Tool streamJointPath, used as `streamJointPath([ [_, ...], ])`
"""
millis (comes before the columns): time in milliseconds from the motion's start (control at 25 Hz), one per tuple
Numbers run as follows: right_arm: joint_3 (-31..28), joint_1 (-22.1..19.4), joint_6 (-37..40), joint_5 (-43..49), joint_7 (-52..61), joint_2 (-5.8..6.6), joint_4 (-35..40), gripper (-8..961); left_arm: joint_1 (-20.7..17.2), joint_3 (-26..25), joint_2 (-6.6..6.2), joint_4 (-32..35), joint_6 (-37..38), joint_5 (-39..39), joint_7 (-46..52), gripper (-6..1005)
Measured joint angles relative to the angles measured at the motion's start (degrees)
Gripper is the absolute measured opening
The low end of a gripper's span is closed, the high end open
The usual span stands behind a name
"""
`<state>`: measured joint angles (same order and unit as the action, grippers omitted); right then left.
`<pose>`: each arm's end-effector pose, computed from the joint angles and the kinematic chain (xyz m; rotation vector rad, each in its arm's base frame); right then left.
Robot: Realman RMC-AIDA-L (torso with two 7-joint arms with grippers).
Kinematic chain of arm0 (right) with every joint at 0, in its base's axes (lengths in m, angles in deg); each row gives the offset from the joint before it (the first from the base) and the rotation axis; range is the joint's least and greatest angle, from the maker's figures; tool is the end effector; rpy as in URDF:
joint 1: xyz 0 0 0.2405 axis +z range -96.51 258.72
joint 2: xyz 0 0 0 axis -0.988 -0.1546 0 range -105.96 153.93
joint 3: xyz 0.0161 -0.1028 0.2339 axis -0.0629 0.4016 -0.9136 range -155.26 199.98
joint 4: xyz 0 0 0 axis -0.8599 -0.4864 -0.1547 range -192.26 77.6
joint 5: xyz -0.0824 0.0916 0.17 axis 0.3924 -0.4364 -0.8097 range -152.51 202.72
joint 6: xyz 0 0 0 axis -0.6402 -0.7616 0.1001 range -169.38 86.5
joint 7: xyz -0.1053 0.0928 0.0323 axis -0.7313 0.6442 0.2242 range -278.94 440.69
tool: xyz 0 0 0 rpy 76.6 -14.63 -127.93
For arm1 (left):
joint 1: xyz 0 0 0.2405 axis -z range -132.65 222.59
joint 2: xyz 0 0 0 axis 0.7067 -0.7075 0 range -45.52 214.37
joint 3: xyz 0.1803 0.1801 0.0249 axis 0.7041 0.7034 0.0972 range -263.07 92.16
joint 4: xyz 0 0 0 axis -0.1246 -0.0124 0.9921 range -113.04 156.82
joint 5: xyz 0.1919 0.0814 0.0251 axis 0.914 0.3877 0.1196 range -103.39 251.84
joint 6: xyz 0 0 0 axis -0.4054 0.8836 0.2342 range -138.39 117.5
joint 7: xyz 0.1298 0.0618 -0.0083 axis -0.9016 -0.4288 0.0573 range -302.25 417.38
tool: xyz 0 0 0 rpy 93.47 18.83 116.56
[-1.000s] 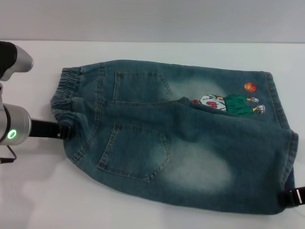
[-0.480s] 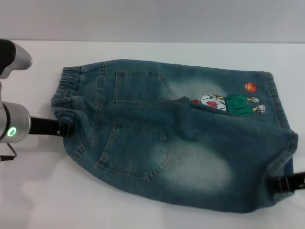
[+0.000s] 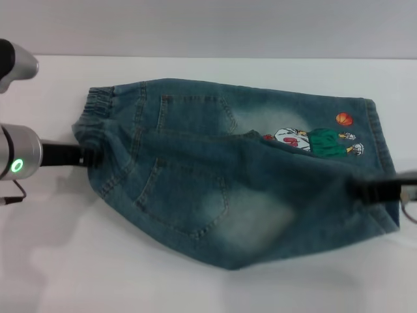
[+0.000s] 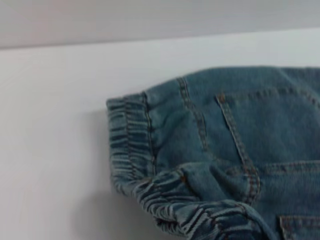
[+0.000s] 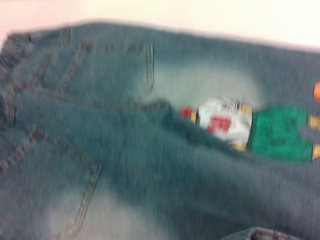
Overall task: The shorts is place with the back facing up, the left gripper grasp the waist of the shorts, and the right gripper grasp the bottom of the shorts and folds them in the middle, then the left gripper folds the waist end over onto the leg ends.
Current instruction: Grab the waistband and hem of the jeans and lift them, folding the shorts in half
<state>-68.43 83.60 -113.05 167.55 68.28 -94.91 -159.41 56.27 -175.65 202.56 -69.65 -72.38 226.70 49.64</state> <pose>0.2195 0.2834 0.0218 -2.1761 1.3093 0.0050 -0.2305 0.3325 0.0192 -2.0485 -1.2048 0.0485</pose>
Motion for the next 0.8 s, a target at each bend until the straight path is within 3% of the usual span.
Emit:
streamJointPath([
  [800,-1.5,-10.0,26.0,-6.1,-11.0,-0.33,-3.7,98,-1.8,-0.9,-0.01,2.4,19.8,-5.7,0.1,222],
])
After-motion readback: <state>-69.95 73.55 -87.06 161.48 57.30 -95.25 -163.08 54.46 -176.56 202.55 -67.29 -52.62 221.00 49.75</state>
